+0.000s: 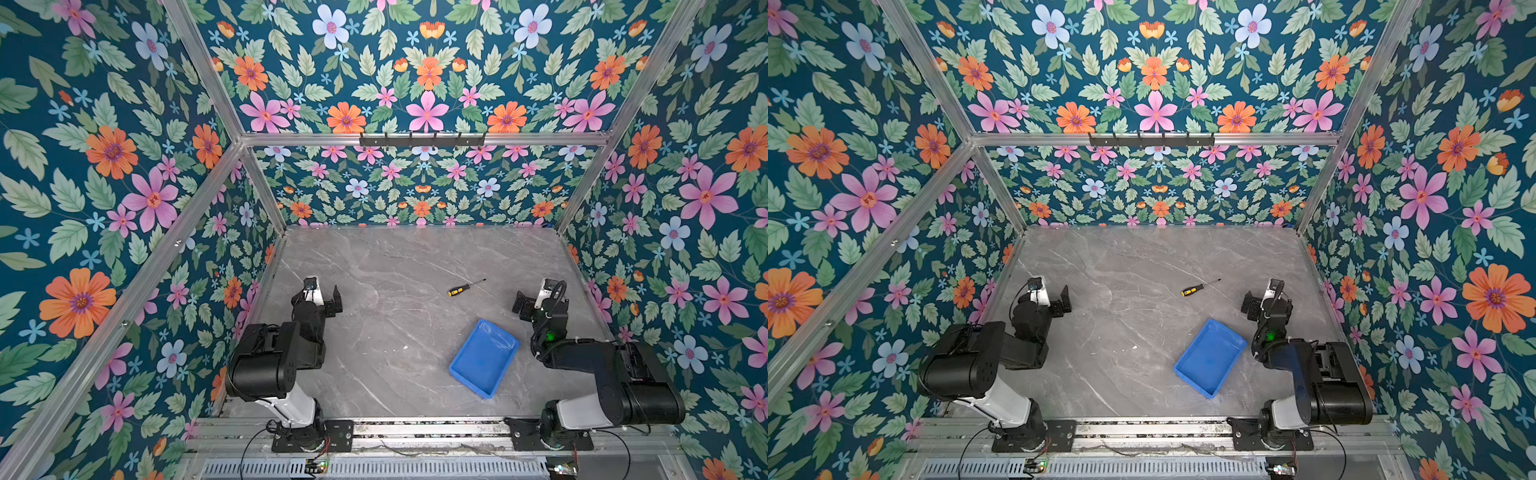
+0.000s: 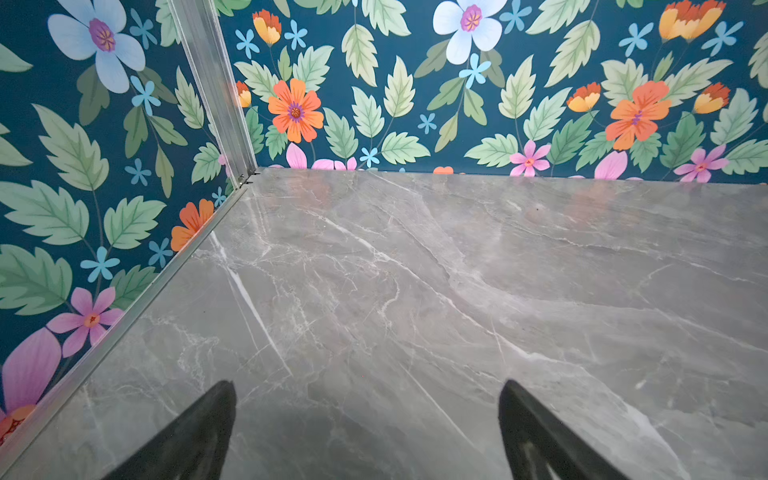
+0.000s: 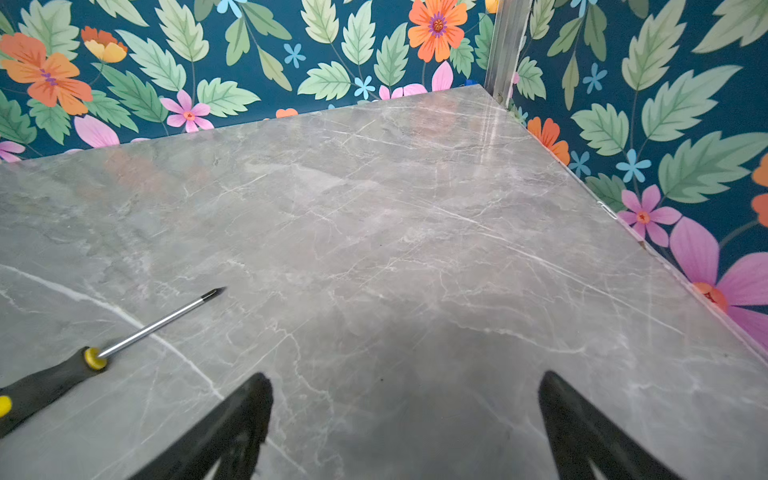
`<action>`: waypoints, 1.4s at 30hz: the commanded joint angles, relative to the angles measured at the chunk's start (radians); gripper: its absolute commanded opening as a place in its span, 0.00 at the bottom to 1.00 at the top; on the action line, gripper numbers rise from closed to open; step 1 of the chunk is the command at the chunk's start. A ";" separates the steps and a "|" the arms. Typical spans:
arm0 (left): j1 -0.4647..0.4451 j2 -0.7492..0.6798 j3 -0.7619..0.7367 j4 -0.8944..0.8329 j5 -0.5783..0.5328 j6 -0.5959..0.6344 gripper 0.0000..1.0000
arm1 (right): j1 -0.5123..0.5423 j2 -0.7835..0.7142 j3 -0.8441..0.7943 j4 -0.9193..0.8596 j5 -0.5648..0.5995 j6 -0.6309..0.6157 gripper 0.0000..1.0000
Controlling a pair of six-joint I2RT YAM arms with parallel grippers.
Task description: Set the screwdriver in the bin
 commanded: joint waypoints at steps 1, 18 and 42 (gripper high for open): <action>0.000 -0.002 0.000 0.011 0.002 0.000 1.00 | 0.002 -0.004 0.002 0.020 -0.024 -0.001 0.99; 0.000 -0.001 0.002 0.009 0.003 -0.001 1.00 | 0.001 -0.001 0.003 0.021 -0.024 -0.001 0.99; -0.173 -0.287 0.018 -0.242 -0.105 0.143 1.00 | 0.001 -0.326 0.194 -0.649 0.016 0.162 0.99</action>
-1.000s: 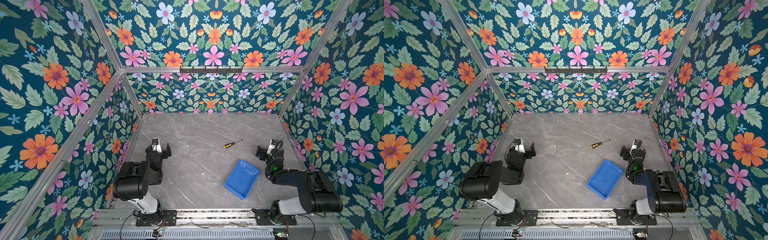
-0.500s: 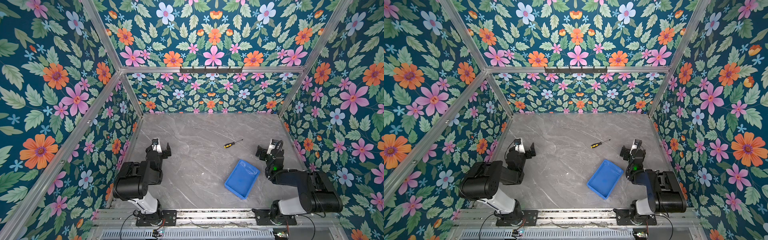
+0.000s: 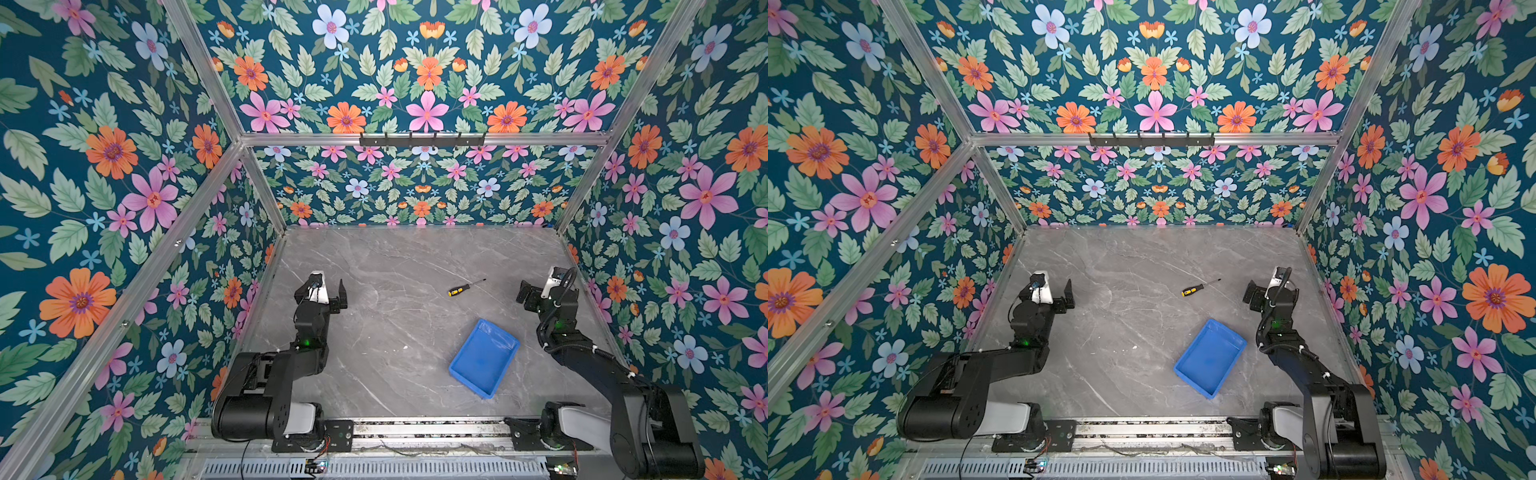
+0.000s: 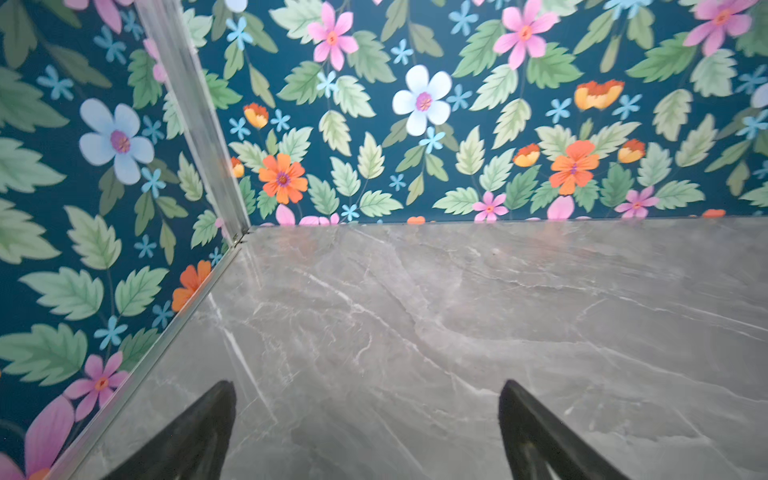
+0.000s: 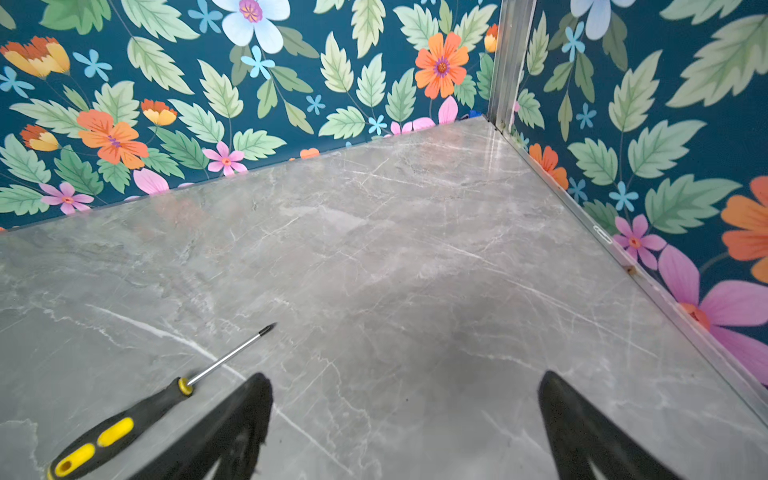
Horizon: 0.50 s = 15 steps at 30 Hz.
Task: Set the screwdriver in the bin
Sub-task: 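Raise both arms from rest and move them toward the screwdriver, then lower the right gripper onto the screwdriver handle and close while the left arm waits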
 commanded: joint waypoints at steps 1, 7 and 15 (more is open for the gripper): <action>-0.067 -0.038 0.030 -0.120 -0.043 0.093 1.00 | 0.000 -0.055 0.066 -0.264 0.040 0.119 0.99; -0.221 -0.063 0.131 -0.312 0.097 0.203 1.00 | 0.016 -0.138 0.186 -0.583 -0.008 0.252 0.99; -0.354 -0.121 0.200 -0.545 0.333 0.252 1.00 | 0.185 -0.027 0.344 -0.722 0.000 0.300 0.99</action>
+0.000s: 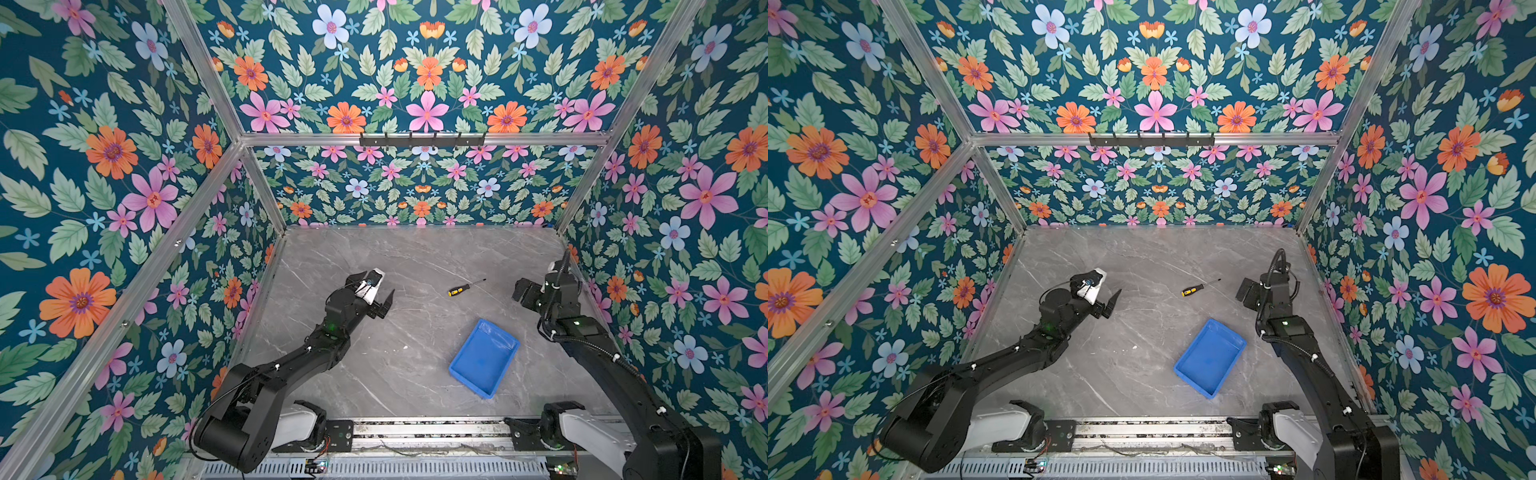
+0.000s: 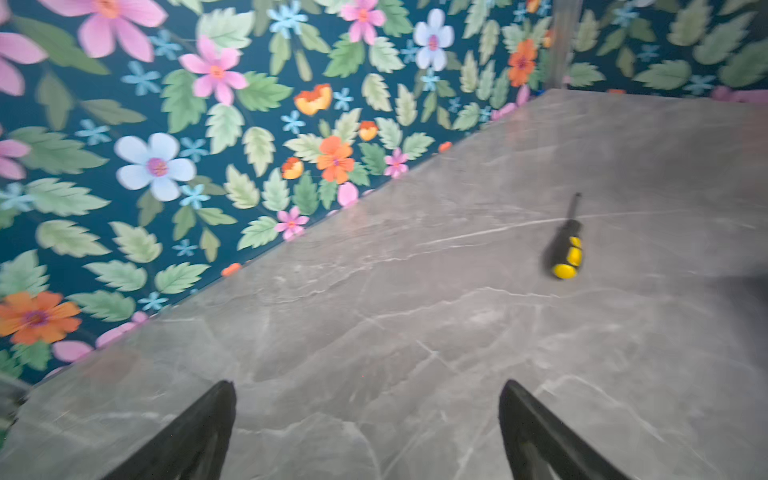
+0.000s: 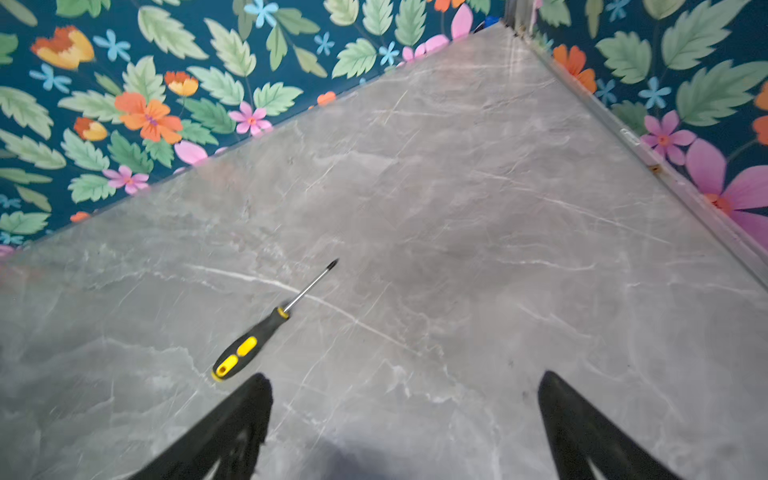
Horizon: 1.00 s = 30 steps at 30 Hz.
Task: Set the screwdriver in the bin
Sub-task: 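Lower the right gripper onto the screwdriver handle and close while the left arm waits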
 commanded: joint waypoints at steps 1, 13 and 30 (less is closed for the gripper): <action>-0.028 -0.029 0.029 -0.165 0.140 0.035 1.00 | 0.067 0.091 0.087 -0.112 -0.004 0.069 0.99; -0.056 -0.175 0.044 -0.389 0.285 0.064 1.00 | 0.239 0.540 0.463 -0.231 0.065 0.258 0.89; -0.060 -0.165 0.035 -0.404 0.286 0.071 1.00 | 0.249 0.967 0.833 -0.469 0.035 0.486 0.59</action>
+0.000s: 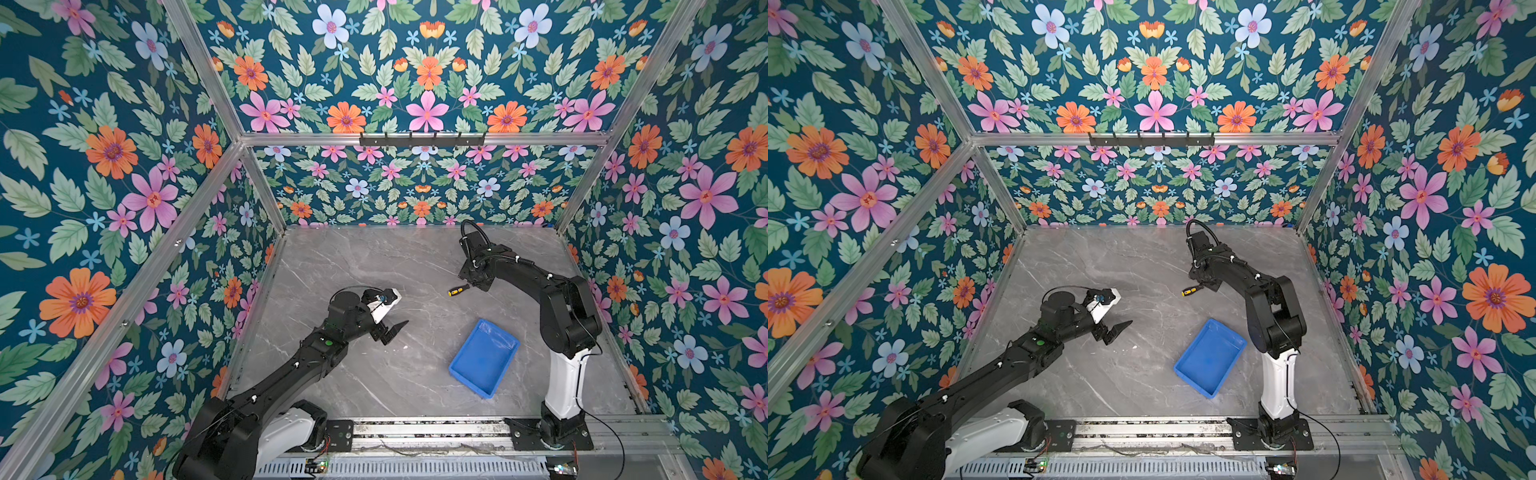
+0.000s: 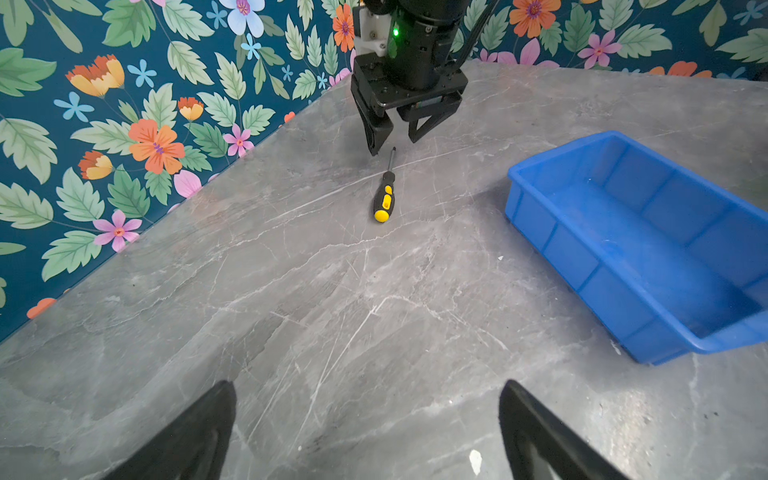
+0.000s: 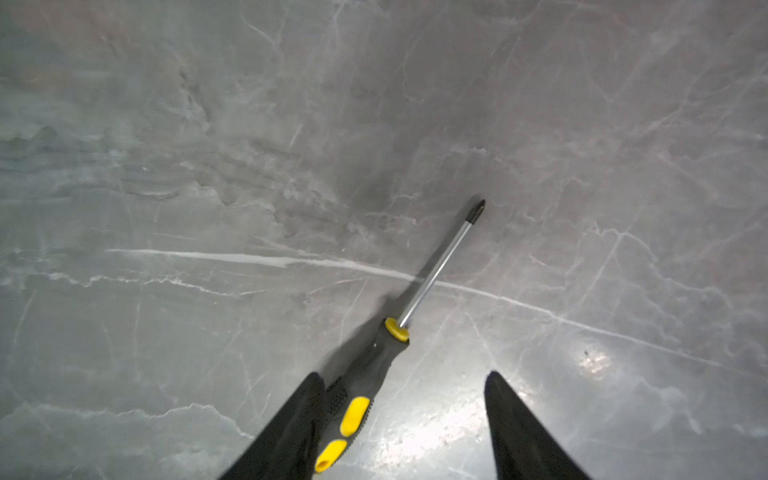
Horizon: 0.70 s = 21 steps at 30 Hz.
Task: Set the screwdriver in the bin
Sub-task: 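Lower the right gripper onto the screwdriver handle and close while the left arm waits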
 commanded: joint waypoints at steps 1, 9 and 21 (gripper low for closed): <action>-0.001 0.008 0.005 -0.010 0.011 0.011 1.00 | 0.002 0.029 0.023 -0.046 -0.012 0.064 0.58; -0.006 0.011 0.009 -0.027 0.010 0.017 1.00 | 0.003 0.092 0.055 -0.044 -0.040 0.104 0.48; -0.013 -0.028 0.015 -0.056 0.011 0.019 1.00 | 0.003 0.161 0.083 -0.057 -0.062 0.099 0.35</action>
